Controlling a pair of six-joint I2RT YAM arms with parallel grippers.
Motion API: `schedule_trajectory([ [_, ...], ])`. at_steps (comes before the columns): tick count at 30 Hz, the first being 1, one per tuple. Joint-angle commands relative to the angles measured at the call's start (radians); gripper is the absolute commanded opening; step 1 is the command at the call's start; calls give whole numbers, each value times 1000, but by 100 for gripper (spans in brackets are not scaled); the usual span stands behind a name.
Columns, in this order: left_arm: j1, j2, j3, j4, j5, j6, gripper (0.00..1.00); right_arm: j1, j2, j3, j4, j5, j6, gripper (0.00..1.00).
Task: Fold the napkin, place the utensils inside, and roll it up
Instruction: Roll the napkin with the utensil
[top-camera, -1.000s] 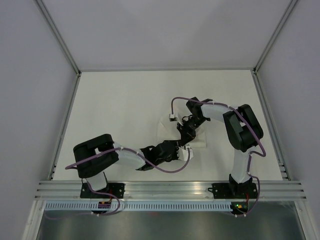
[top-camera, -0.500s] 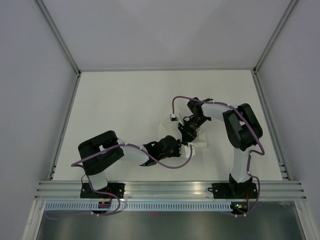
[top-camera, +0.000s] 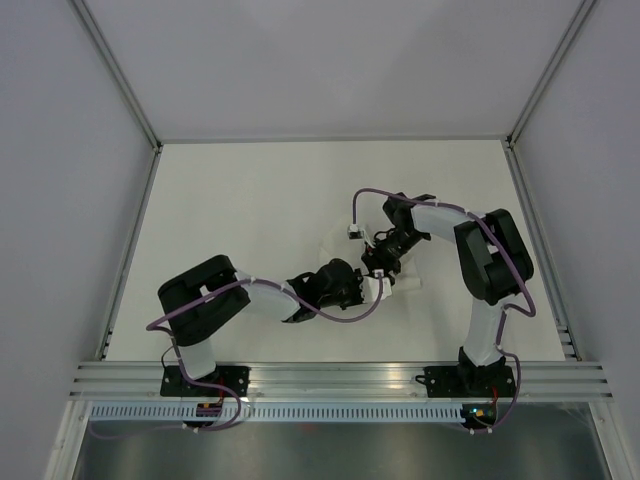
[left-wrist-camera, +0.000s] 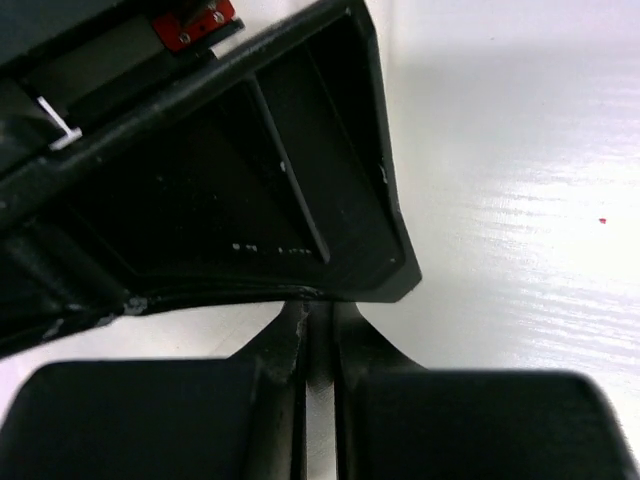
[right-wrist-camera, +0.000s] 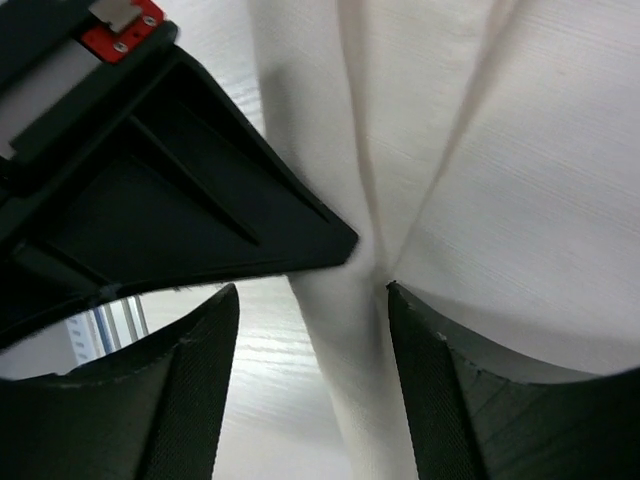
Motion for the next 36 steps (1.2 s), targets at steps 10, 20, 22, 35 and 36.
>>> schedule_trajectory([
  [10, 62, 102, 49, -267, 294, -180, 2, -193, -226, -76, 371, 75, 235, 75],
  [20, 211, 165, 115, -347, 572, -302, 2, -443, -415, -175, 438, -77, 201, 75],
  [22, 229, 192, 146, -367, 642, -328, 2, -449, -488, -211, 410, -89, 129, 75],
  [35, 329, 407, 279, -504, 920, -425, 2, -117, -916, -732, 633, 204, -133, 80],
  [36, 329, 421, 295, -534, 928, -424, 2, -94, -945, -757, 681, 224, -133, 81],
])
